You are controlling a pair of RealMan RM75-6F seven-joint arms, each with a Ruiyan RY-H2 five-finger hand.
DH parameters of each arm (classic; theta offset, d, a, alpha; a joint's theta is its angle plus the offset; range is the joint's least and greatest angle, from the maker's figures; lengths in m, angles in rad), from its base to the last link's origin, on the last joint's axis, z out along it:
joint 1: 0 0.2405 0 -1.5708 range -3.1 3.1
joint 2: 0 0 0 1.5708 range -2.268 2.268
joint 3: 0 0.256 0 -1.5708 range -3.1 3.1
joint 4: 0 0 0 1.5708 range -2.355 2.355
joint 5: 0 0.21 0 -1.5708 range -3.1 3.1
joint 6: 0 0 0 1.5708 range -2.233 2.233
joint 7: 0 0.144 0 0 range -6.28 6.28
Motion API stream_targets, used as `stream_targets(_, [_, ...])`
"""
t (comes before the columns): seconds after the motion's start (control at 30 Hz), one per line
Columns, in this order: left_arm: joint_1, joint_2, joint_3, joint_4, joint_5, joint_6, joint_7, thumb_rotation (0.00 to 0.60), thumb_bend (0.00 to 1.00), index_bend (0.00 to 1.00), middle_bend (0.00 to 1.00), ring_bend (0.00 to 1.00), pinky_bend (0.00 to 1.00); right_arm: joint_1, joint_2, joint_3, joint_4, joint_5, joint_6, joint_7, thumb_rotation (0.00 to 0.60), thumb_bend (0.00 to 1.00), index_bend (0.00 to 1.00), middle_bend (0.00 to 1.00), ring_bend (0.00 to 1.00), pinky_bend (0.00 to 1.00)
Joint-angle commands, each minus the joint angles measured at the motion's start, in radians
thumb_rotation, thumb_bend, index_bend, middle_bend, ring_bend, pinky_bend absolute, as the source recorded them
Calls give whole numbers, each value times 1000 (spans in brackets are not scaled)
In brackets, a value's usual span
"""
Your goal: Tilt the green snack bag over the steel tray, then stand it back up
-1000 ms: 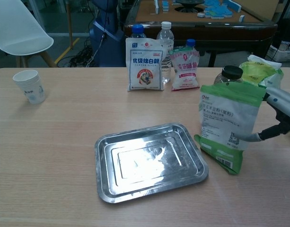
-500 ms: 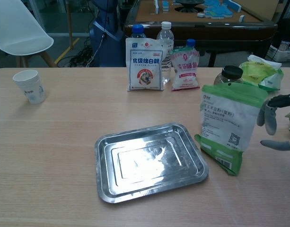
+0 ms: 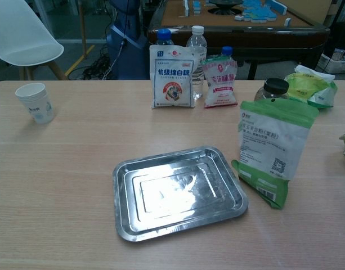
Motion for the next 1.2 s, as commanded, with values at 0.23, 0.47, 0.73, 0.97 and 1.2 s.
stream_targets(0.23, [6,4,-21,-18,20,52,26,600,250,102,34,188,90,-99,210,24,-280,88,44,-172,600,200,571,511,393,274])
stream_targets(0.47, [18,38,-15,-77,37,79,53,600,250,102,34,186,88,-136,269,29,-349,72,76,-208,600,200,514,475,353,276])
stream_targets(0.73, [32,41,-8,-106,60,105,76,600,250,102,34,185,84,-160,317,31,-406,80,59,-240,600,199,405,386,259,259])
stream_targets(0.97, [39,28,-10,-105,77,128,94,600,250,102,34,184,82,-170,342,47,-443,74,62,-274,600,187,318,290,165,188])
stream_targets(1.2, [42,18,-15,-92,78,135,95,600,250,102,34,178,73,-183,340,63,-452,49,83,-304,600,187,316,279,150,175])
